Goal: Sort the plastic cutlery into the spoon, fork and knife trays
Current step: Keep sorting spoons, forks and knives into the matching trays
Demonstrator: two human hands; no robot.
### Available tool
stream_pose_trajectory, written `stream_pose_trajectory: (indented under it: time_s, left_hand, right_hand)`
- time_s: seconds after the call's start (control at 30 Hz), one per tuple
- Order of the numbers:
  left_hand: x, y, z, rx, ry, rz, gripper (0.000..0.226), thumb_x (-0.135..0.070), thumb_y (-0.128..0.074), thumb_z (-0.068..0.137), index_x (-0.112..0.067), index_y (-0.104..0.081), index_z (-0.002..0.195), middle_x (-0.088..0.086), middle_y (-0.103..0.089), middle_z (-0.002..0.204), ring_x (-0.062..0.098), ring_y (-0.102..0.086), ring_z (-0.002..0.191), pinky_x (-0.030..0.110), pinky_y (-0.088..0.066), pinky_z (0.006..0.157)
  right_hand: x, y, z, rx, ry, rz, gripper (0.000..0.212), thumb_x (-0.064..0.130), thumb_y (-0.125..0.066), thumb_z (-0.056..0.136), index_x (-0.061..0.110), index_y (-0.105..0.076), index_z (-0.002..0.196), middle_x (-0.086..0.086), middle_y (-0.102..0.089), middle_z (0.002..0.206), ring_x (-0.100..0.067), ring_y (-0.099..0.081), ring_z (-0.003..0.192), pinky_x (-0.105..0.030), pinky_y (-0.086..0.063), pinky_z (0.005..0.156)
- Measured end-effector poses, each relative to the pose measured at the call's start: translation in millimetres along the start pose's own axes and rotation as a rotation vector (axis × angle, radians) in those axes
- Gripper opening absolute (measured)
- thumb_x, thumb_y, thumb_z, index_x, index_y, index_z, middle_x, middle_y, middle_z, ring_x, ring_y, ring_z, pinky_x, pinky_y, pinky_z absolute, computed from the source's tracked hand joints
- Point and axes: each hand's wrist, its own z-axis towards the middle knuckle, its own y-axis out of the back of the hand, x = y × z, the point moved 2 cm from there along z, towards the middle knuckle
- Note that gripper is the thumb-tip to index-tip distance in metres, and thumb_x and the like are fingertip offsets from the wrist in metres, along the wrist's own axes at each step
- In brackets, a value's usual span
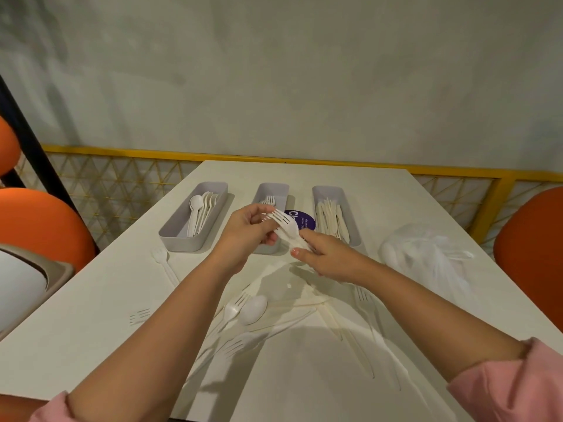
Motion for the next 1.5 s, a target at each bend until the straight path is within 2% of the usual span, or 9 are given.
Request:
stream_pose_trajectory:
  time_s: [0.23,0.4,0.63,0.73,0.8,1.0,1.23,1.33,1.5]
  left_hand:
    - [6.4,-22.7,-8.7,0.072,0.116,-0.23,0.024,-0.024,-0.048,0.096,-0.006,-0.064,0.096,0.003,-0.061,0.072,0.01,-0.053,0.063,0.019,-0.047,0.061]
    - [11.7,-35.1,-10.7,-0.005,0.085,-0.119,0.02,-0.017,-0.049,0.095,-0.007,-0.062,0.083,0.008,-0.054,0.068,0.014,-0.048,0.06,0.021,-0.042,0.06]
    - [-0.9,-48.7,-16.7,-0.092,0.106,-0.114,0.037,-0.034,-0.029,0.101,-0.018,-0.058,0.084,0.004,-0.062,0.076,0.015,-0.057,0.07,0.027,-0.048,0.072]
    - [0.1,-52.5,-18.3,-0.077,0.059,-0.006,0.035,-0.043,-0.032,0.099,-0.022,-0.056,0.086,0.001,-0.062,0.084,0.013,-0.058,0.08,0.026,-0.049,0.075]
    - [2.8,-52.8,-18.0,-0.063,0.056,-0.031,0.024,-0.031,-0.036,0.1,-0.02,-0.055,0.09,0.003,-0.061,0.09,0.012,-0.057,0.079,0.022,-0.048,0.069]
    - [9.2,-48.3,-8.9,-0.118,0.153,-0.212,0.022,-0.016,-0.035,0.099,-0.007,-0.053,0.103,0.002,-0.058,0.078,0.014,-0.055,0.07,0.026,-0.044,0.067]
    - [8.4,-47.5,-9.9,-0.052,0.177,-0.37,0.018,-0.019,-0.031,0.1,-0.008,-0.045,0.104,0.004,-0.053,0.06,0.011,-0.045,0.043,0.025,-0.045,0.05]
    - [9.8,-50.1,-11.6,0.008,0.2,-0.338,0.018,-0.018,-0.032,0.1,-0.008,-0.045,0.105,0.003,-0.043,0.061,0.011,-0.034,0.045,0.024,-0.035,0.049]
    - [14.0,-49.2,-12.9,0.052,0.259,-0.306,0.013,-0.014,-0.038,0.098,-0.009,-0.049,0.095,0.002,-0.041,0.063,0.009,-0.032,0.045,0.022,-0.031,0.047]
  right_hand:
    - [8.5,0.2,0.9,-0.083,-0.002,-0.072,0.032,0.022,-0.037,0.101,0.029,-0.028,0.071,0.005,-0.039,0.068,-0.007,-0.036,0.059,-0.02,-0.028,0.052]
    - [12.6,-3.8,-2.0,-0.102,-0.015,-0.155,0.009,0.021,-0.036,0.1,0.012,-0.038,0.099,0.002,-0.045,0.075,-0.011,-0.043,0.064,-0.024,-0.035,0.057]
    - [11.7,-8.6,-4.0,-0.2,-0.073,-0.507,0.052,0.003,-0.039,0.093,0.01,-0.022,0.141,-0.012,-0.054,0.12,-0.028,-0.058,0.095,-0.032,-0.039,0.066]
    - [10.8,-9.0,-4.7,-0.178,-0.075,-0.539,0.057,0.002,-0.039,0.092,0.01,-0.019,0.145,-0.012,-0.053,0.123,-0.028,-0.058,0.104,-0.034,-0.043,0.071]
    - [10.7,-6.6,-5.8,-0.141,-0.067,-0.485,0.055,0.008,-0.04,0.096,0.013,-0.02,0.146,-0.01,-0.051,0.13,-0.027,-0.056,0.111,-0.036,-0.047,0.082]
    - [2.7,23.8,-20.0,0.008,-0.101,-0.279,0.042,0.037,-0.038,0.098,0.017,-0.045,0.135,-0.007,-0.051,0.133,-0.022,-0.051,0.115,-0.031,-0.041,0.093]
    - [-32.6,34.4,-39.8,0.143,-0.438,-0.492,0.024,0.03,-0.061,0.089,0.006,-0.057,0.091,-0.008,-0.061,0.083,-0.016,-0.052,0.058,-0.022,-0.039,0.052]
    - [-42.5,22.5,-44.3,0.21,-0.52,-0.503,0.035,0.031,-0.069,0.082,0.013,-0.042,0.068,-0.002,-0.052,0.062,-0.014,-0.048,0.045,-0.022,-0.04,0.047]
    - [-44.1,15.6,-39.1,0.257,-0.572,-0.435,0.028,0.018,-0.065,0.084,0.01,-0.042,0.07,-0.004,-0.053,0.051,-0.015,-0.051,0.04,-0.021,-0.043,0.046]
